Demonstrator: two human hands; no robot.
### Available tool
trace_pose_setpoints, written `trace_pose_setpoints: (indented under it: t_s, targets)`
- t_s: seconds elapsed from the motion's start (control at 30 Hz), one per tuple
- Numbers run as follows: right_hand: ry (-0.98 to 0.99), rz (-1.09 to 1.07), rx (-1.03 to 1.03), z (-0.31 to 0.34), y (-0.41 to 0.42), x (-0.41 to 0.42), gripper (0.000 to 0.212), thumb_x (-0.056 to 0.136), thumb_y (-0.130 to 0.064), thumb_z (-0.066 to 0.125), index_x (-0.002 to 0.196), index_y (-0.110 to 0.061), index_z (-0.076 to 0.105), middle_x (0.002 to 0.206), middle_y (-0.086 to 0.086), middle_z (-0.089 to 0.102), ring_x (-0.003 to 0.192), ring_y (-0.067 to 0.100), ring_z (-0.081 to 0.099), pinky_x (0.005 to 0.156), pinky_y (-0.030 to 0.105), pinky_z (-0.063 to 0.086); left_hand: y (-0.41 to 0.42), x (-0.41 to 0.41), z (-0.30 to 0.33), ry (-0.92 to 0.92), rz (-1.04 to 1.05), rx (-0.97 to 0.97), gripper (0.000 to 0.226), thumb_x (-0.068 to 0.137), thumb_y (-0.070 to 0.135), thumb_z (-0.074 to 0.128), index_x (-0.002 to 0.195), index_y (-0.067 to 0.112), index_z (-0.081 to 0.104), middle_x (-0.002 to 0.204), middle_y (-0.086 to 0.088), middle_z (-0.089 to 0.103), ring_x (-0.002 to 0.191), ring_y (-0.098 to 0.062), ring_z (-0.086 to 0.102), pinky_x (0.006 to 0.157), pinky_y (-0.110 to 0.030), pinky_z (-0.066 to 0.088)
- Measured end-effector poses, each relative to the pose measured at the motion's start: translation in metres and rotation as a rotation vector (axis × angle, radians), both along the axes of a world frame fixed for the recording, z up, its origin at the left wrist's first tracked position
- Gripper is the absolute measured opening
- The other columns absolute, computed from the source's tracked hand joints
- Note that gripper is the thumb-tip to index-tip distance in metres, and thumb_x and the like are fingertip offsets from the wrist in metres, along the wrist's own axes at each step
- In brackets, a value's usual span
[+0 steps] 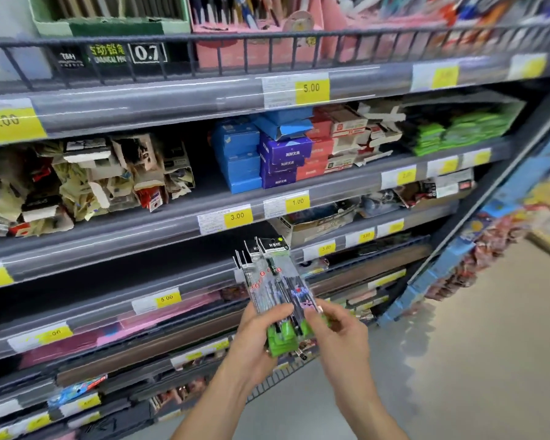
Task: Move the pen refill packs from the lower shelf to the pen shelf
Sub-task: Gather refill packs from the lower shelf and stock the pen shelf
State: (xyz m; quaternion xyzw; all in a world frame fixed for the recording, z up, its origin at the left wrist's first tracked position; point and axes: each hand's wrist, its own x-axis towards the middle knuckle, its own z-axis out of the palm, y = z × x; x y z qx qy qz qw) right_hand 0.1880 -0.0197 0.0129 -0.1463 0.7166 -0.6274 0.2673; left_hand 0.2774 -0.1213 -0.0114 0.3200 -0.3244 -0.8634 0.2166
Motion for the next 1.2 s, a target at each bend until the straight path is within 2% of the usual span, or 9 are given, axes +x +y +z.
trace_pose_setpoints:
  t_s: [0.2, 0.3, 0.4, 0.57, 0.7, 0.83, 1.0, 1.1, 1.2]
  targets:
    - [0.056, -0.104, -0.078, 0.021, 0.073, -0.045, 0.022, 0.087, -0.019, 0.080, 0.106, -0.029, 0.076, 0.082, -0.002, 0.065, 0.061, -0.003, 0.056, 0.056, 0.011, 0.046, 0.056, -0.058, 0.015, 0.023, -0.117, -0.010, 0.063, 0.063, 0.002, 0.083, 0.124, 0.004, 0.067, 0.105, -0.027, 0.078, 0.078, -0.038, 0.078, 0.061, -0.044, 0.063]
    - [0.047, -0.097, -0.129, 0.034, 0.113, -0.073, 0.015, 0.093, -0.017, 0.073, 0.092, -0.030, 0.081, 0.066, -0.012, 0.067, 0.055, -0.002, 0.053, 0.053, 0.011, 0.042, 0.092, -0.092, 0.028, 0.071, -0.152, -0.017, 0.054, 0.061, 0.004, 0.083, 0.114, 0.003, 0.074, 0.102, -0.028, 0.077, 0.075, -0.037, 0.077, 0.058, -0.043, 0.062]
    - [0.009, -0.092, -0.156, 0.045, 0.156, -0.109, 0.016, 0.096, -0.013, 0.068, 0.091, -0.021, 0.081, 0.060, -0.014, 0.065, 0.053, -0.003, 0.053, 0.054, 0.009, 0.041, 0.130, -0.129, 0.042, 0.044, -0.121, -0.021, 0.057, 0.066, 0.004, 0.078, 0.121, -0.001, 0.067, 0.097, -0.028, 0.076, 0.069, -0.037, 0.075, 0.053, -0.039, 0.059]
    - [0.081, -0.059, -0.173, 0.068, 0.213, -0.172, 0.018, 0.094, -0.013, 0.070, 0.079, -0.017, 0.080, 0.051, -0.013, 0.057, 0.048, 0.001, 0.048, 0.048, 0.009, 0.038, 0.191, -0.191, 0.063, 0.066, -0.084, -0.052, 0.060, 0.071, 0.003, 0.082, 0.128, -0.004, 0.065, 0.107, -0.029, 0.074, 0.079, -0.036, 0.074, 0.065, -0.042, 0.062]
    - [0.064, -0.049, -0.199, 0.074, 0.232, -0.213, 0.013, 0.092, -0.016, 0.073, 0.080, -0.016, 0.079, 0.054, -0.010, 0.059, 0.050, 0.006, 0.049, 0.050, 0.013, 0.041, 0.220, -0.226, 0.077, 0.107, -0.063, -0.058, 0.046, 0.077, 0.013, 0.079, 0.120, 0.001, 0.071, 0.106, -0.027, 0.075, 0.084, -0.036, 0.074, 0.078, -0.046, 0.061]
    - [0.051, -0.006, -0.213, 0.079, 0.230, -0.249, 0.010, 0.091, -0.019, 0.074, 0.083, -0.020, 0.081, 0.058, -0.012, 0.063, 0.054, 0.003, 0.053, 0.055, 0.013, 0.042, 0.217, -0.253, 0.088, 0.057, -0.037, -0.061, 0.062, 0.075, 0.008, 0.082, 0.132, -0.001, 0.061, 0.118, -0.033, 0.071, 0.095, -0.042, 0.070, 0.080, -0.053, 0.060]
    - [0.045, 0.133, -0.184, 0.087, 0.212, -0.298, 0.010, 0.091, -0.033, 0.074, 0.086, -0.030, 0.081, 0.063, -0.010, 0.064, 0.057, 0.004, 0.054, 0.056, 0.015, 0.046, 0.191, -0.294, 0.090, 0.098, -0.006, -0.107, 0.063, 0.071, -0.003, 0.082, 0.131, -0.005, 0.061, 0.103, -0.025, 0.076, 0.082, -0.036, 0.075, 0.071, -0.045, 0.063]
    - [0.040, 0.195, -0.157, 0.094, 0.196, -0.336, 0.015, 0.093, -0.035, 0.071, 0.083, -0.027, 0.081, 0.063, -0.007, 0.059, 0.055, 0.005, 0.052, 0.055, 0.014, 0.045, 0.175, -0.327, 0.092, 0.088, 0.057, -0.123, 0.071, 0.068, -0.001, 0.086, 0.134, 0.000, 0.060, 0.106, -0.025, 0.077, 0.082, -0.036, 0.076, 0.066, -0.043, 0.062]
    - [-0.012, 0.241, -0.137, 0.101, 0.178, -0.371, 0.019, 0.092, -0.035, 0.071, 0.085, -0.020, 0.079, 0.068, 0.000, 0.050, 0.060, 0.012, 0.046, 0.059, 0.024, 0.042, 0.162, -0.358, 0.097, 0.082, 0.112, -0.105, 0.083, 0.059, -0.001, 0.091, 0.134, 0.009, 0.056, 0.108, -0.025, 0.078, 0.085, -0.038, 0.078, 0.064, -0.042, 0.062]
